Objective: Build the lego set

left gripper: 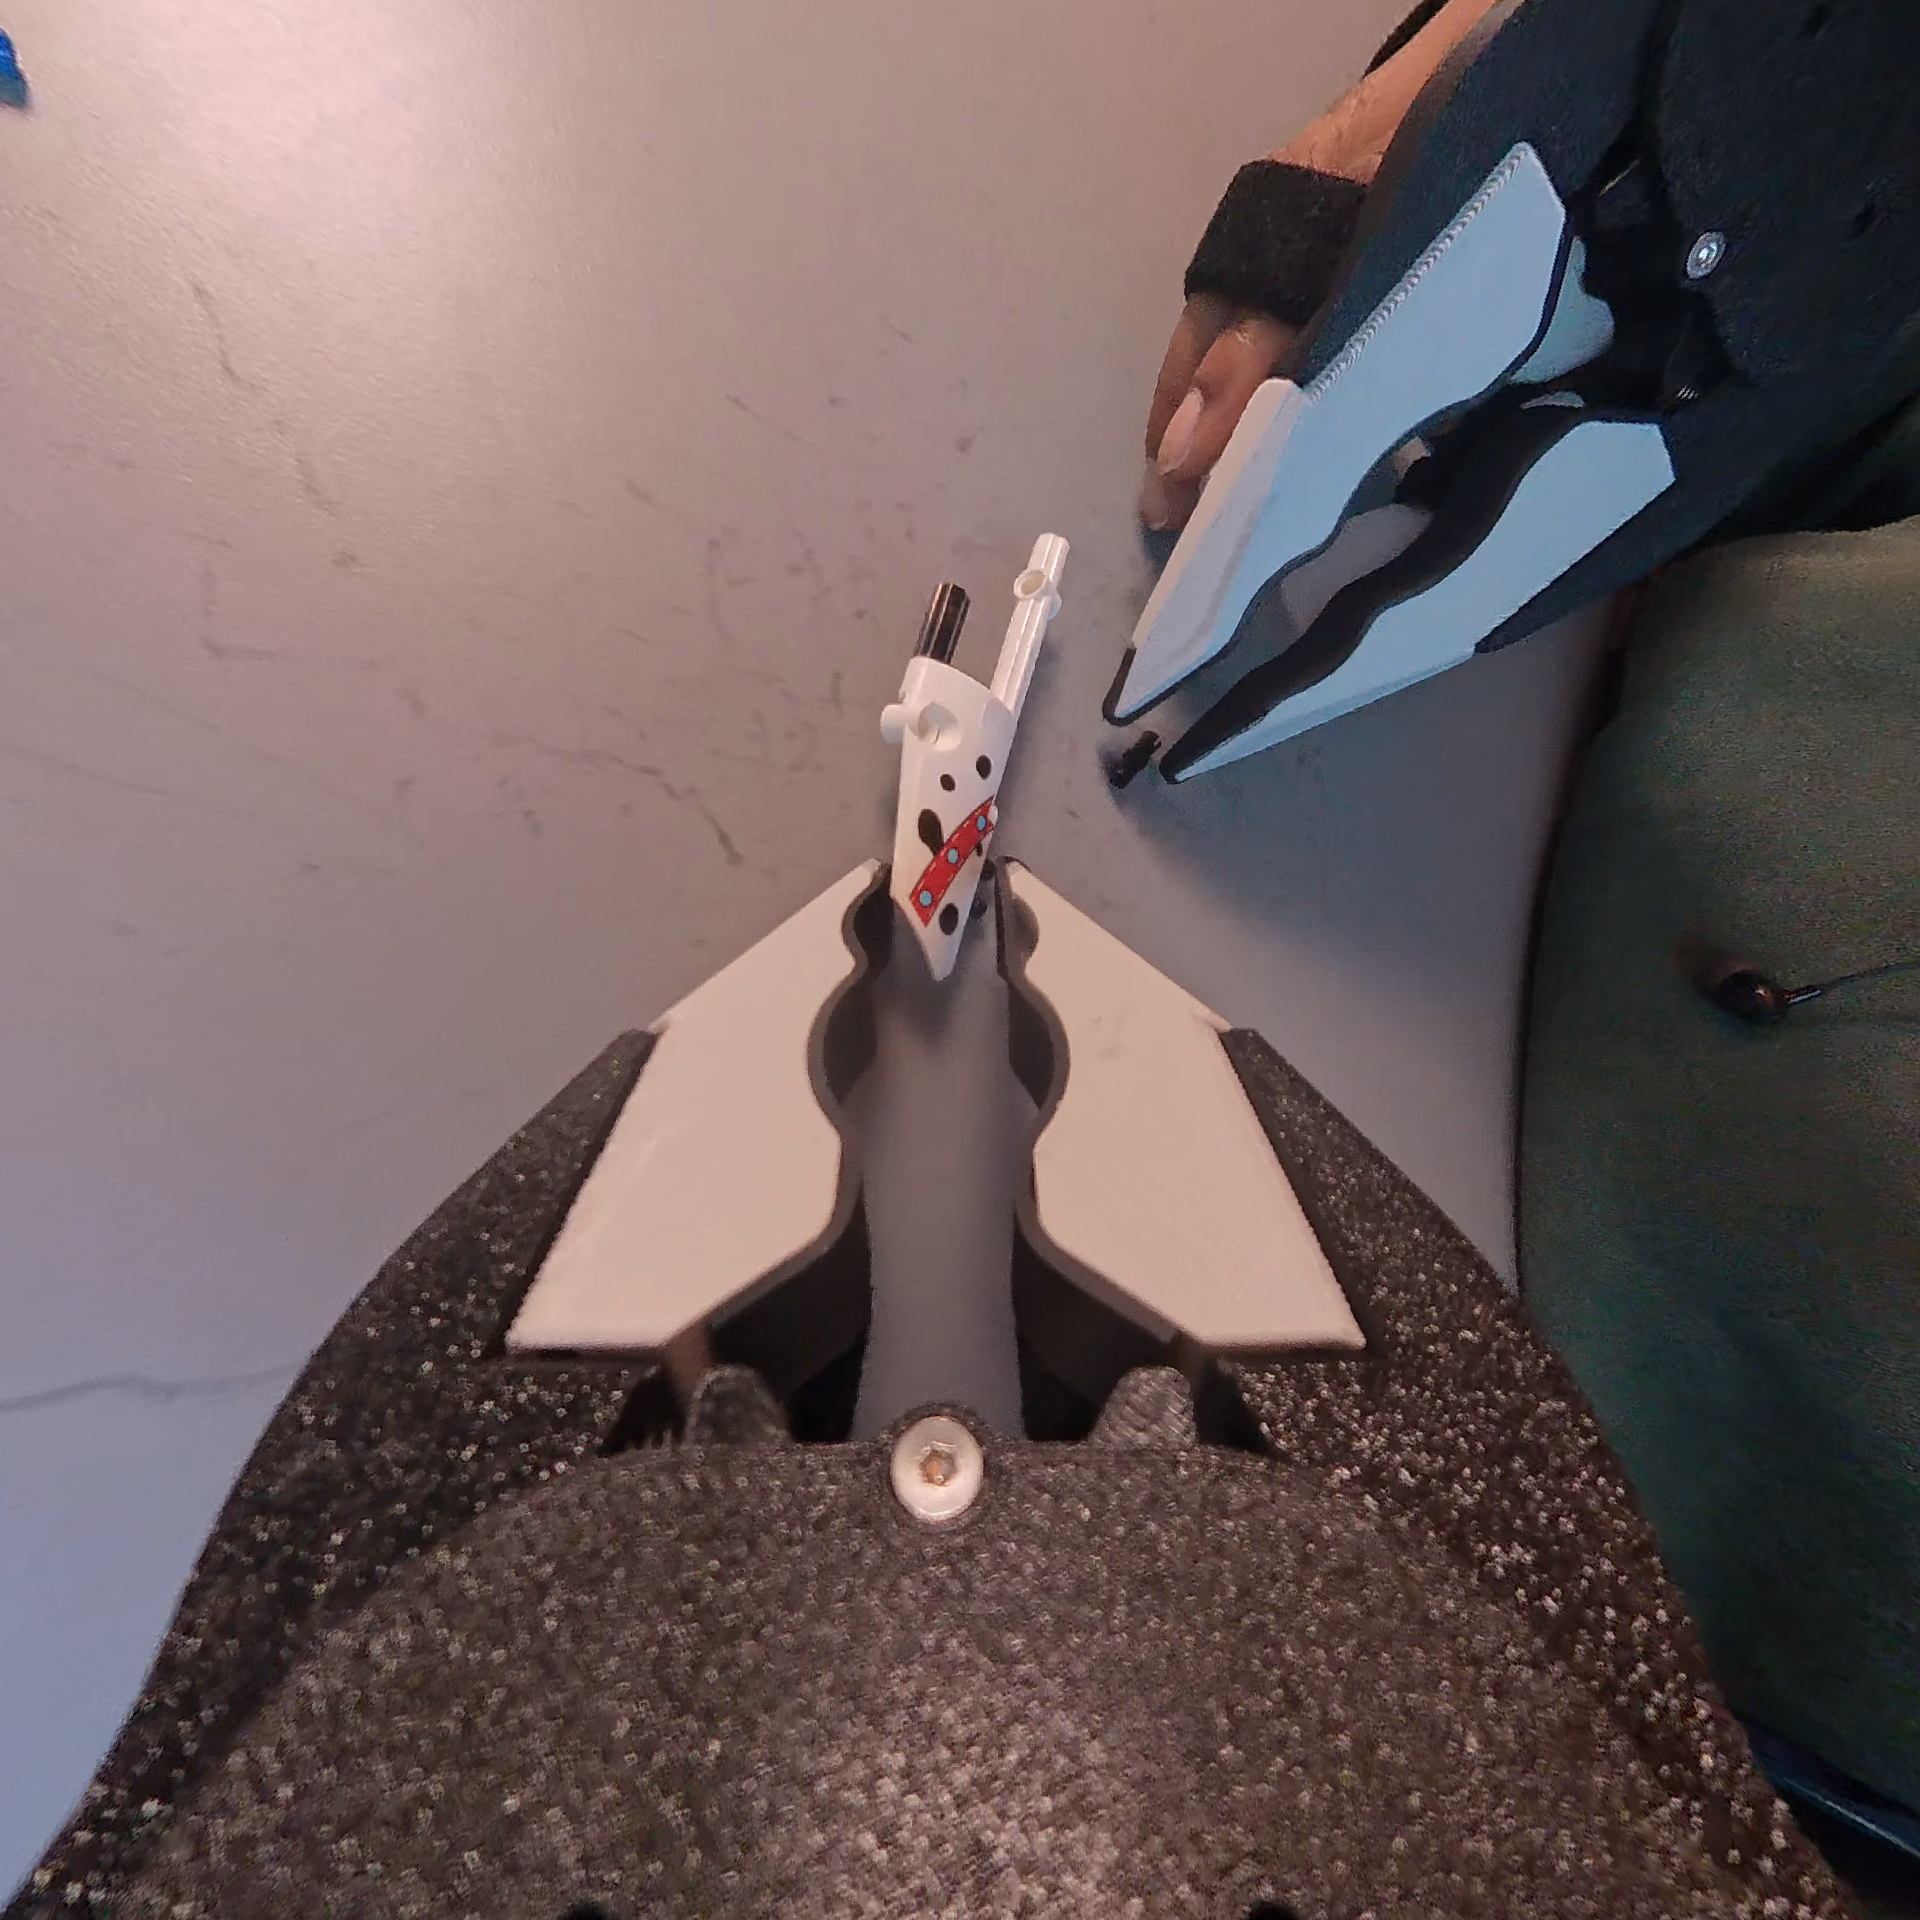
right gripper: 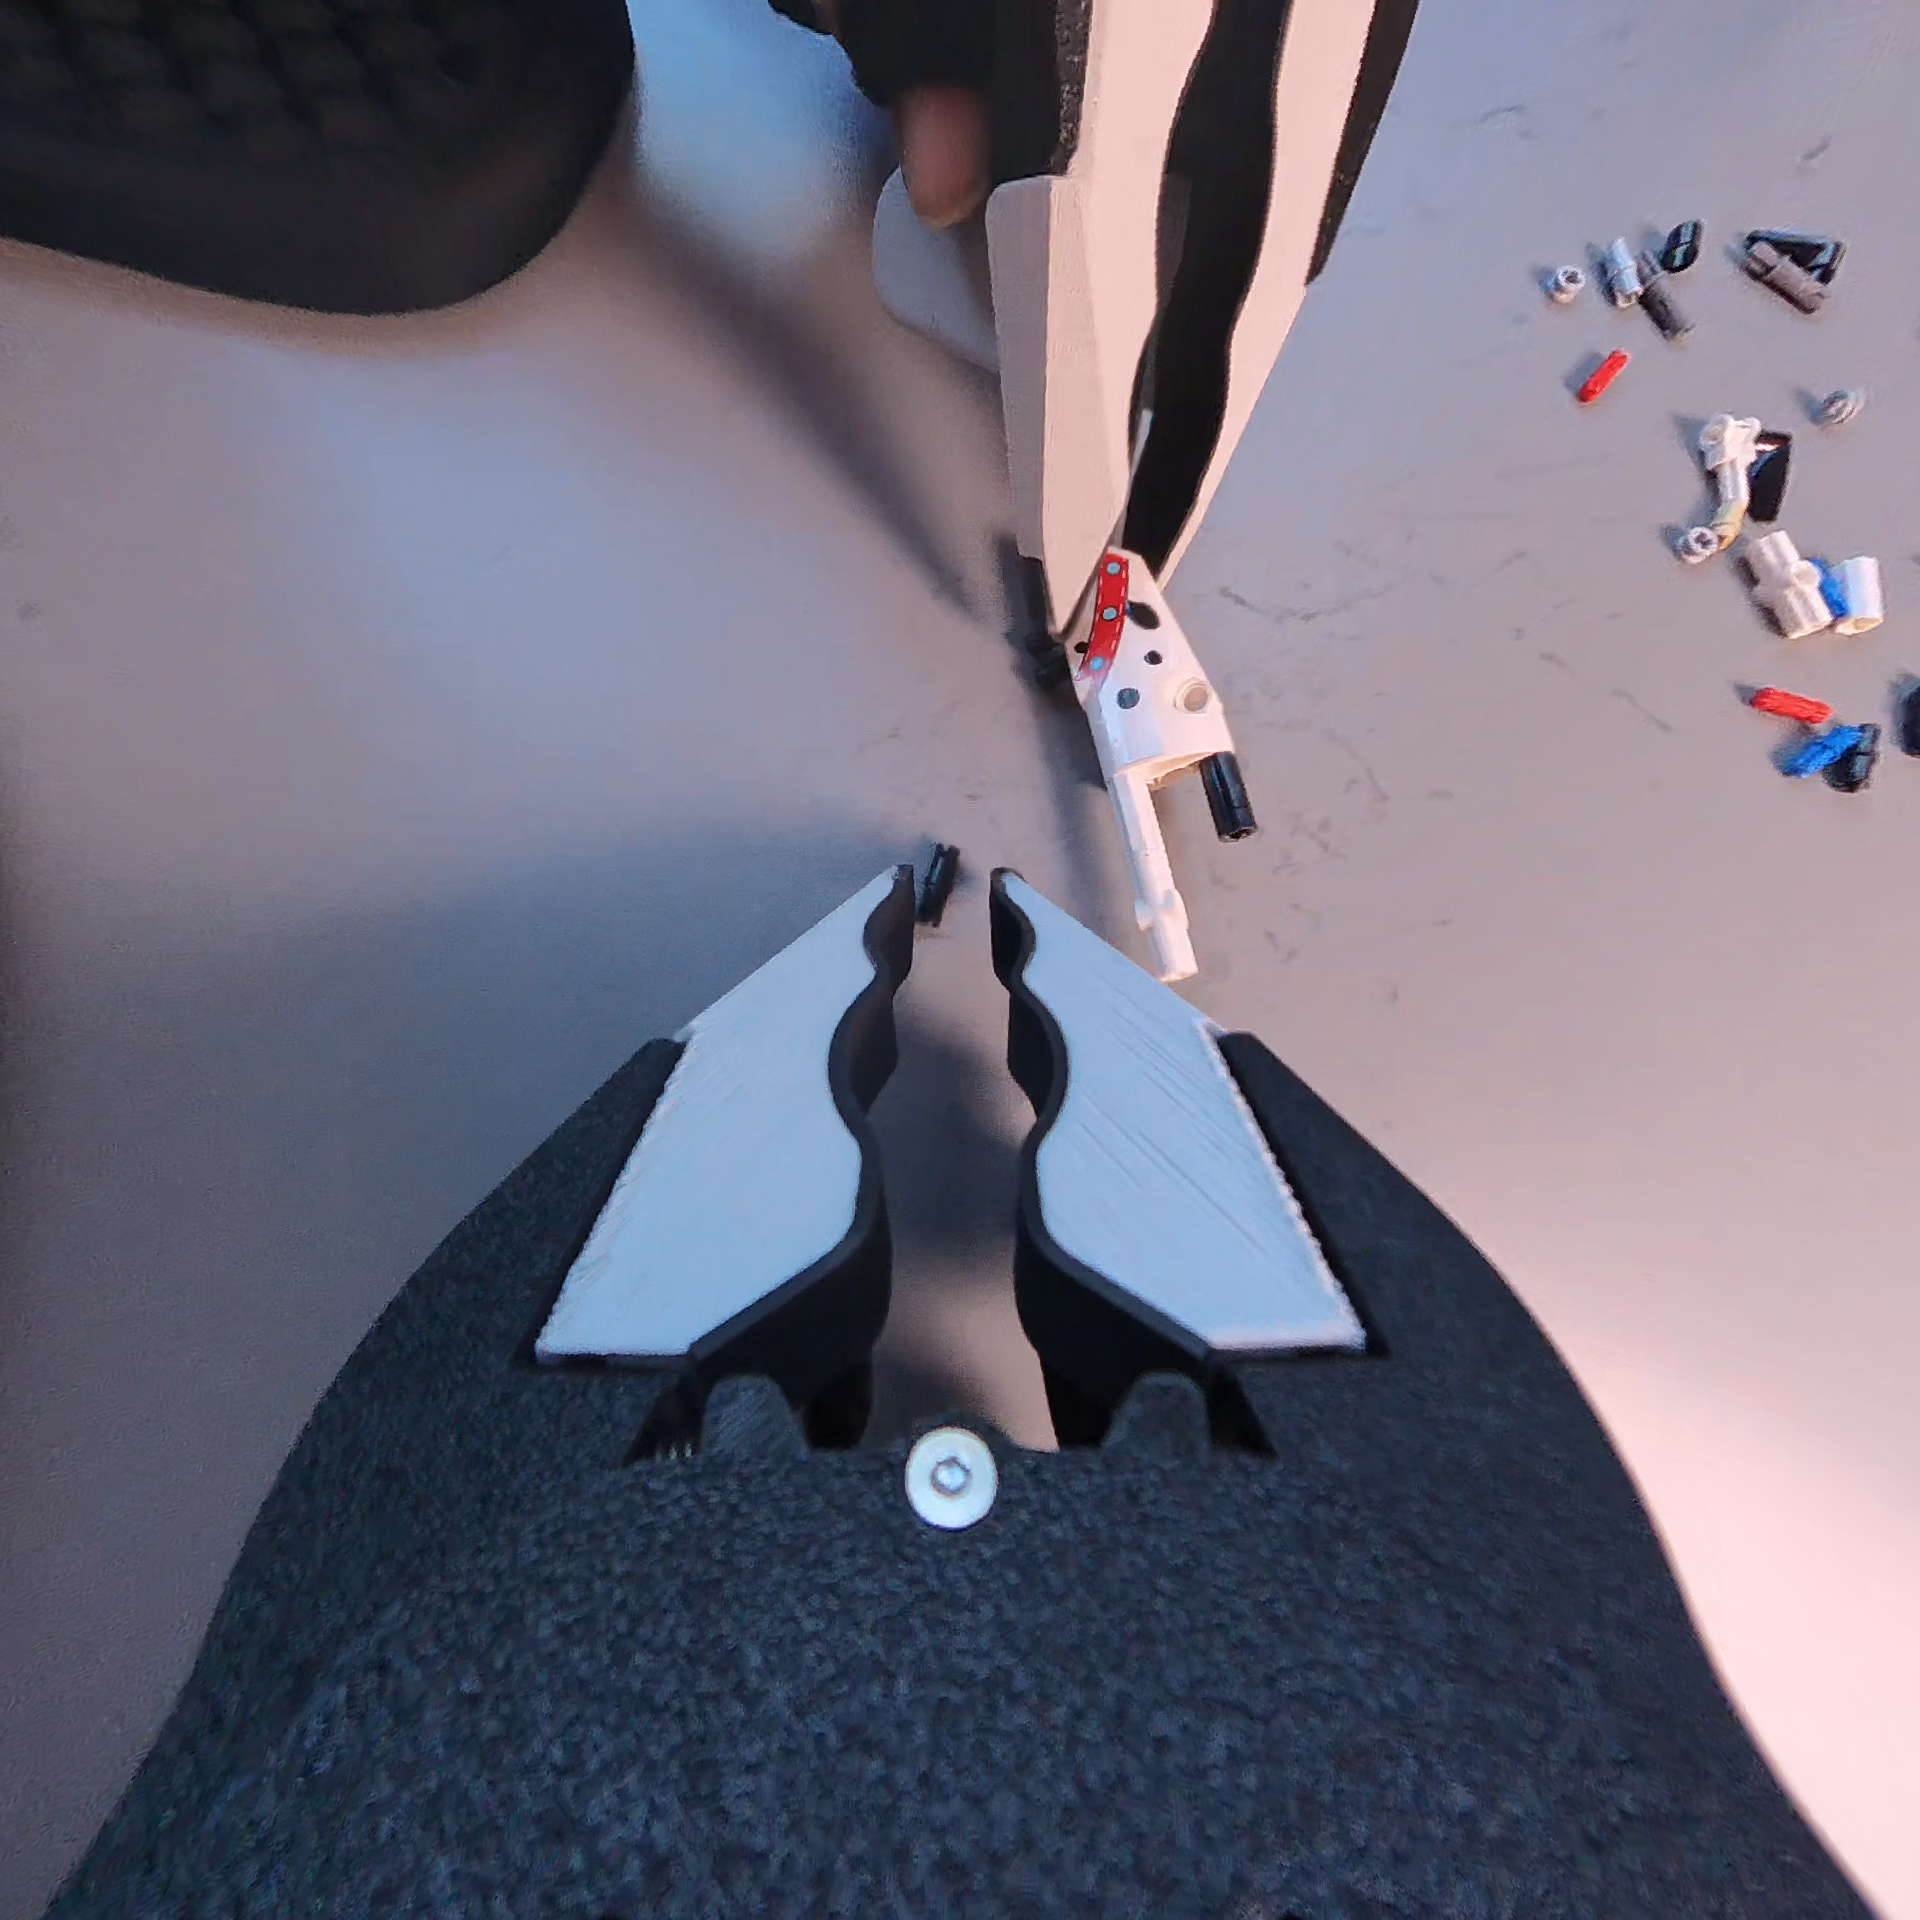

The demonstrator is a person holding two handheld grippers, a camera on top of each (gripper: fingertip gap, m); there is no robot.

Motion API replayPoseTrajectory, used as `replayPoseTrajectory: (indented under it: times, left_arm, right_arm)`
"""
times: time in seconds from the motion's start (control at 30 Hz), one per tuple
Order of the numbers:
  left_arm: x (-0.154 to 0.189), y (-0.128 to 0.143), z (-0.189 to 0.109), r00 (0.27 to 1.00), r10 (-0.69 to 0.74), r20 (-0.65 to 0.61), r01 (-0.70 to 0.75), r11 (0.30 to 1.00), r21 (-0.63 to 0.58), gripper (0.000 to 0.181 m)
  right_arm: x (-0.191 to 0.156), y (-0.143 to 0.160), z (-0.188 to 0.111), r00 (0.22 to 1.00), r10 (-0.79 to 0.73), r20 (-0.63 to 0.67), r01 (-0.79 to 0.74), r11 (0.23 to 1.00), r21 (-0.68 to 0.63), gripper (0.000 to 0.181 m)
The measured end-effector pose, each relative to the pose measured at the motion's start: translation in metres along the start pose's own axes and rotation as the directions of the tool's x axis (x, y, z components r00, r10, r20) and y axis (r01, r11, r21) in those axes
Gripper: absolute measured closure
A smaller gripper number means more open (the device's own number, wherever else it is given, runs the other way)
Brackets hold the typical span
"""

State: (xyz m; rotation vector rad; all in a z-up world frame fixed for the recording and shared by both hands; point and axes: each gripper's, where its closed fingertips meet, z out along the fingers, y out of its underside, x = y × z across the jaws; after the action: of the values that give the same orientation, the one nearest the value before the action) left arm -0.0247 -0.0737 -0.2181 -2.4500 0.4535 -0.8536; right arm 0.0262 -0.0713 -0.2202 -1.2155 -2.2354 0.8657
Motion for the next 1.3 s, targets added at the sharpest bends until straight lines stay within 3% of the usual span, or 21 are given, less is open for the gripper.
replayPoseTrajectory:
  times: [0.23,0.4,0.57,0.7,0.83,0.97,1.3]
  left_arm:
    - [-0.01,-0.004,-0.008,0.997,0.025,0.072,-0.027,0.999,0.03,0.155]
    - [-0.009,-0.007,-0.011,0.99,0.086,0.112,-0.09,0.995,0.038,0.154]
    - [0.021,-0.027,-0.012,0.971,0.229,0.063,-0.236,0.961,0.142,0.155]
    - [0.055,-0.048,-0.004,0.965,0.246,-0.087,-0.212,0.933,0.29,0.155]
    - [0.071,-0.066,-0.009,0.956,0.218,-0.197,-0.12,0.901,0.417,0.156]
    - [0.079,-0.077,-0.016,0.945,0.202,-0.258,-0.051,0.869,0.493,0.163]
    - [0.068,-0.081,-0.019,0.962,0.162,-0.218,-0.026,0.855,0.518,0.167]
  right_arm:
    - [0.001,0.004,0.004,1.0,-0.003,0.019,0.005,0.995,-0.098,0.177]
    - [0.001,0.004,0.004,0.998,-0.028,0.049,0.032,0.996,-0.079,0.178]
    - [0.011,-0.01,-0.009,1.0,0.013,0.028,-0.016,0.996,0.088,0.178]
    - [0.029,-0.033,-0.038,0.997,-0.003,-0.077,0.025,0.958,0.285,0.178]
    - [0.038,-0.047,-0.06,0.986,-0.014,-0.167,0.08,0.914,0.397,0.178]
    - [0.04,-0.053,-0.067,0.982,-0.01,-0.191,0.094,0.895,0.435,0.177]
    - [0.036,-0.054,-0.064,0.979,-0.025,-0.202,0.113,0.893,0.435,0.177]
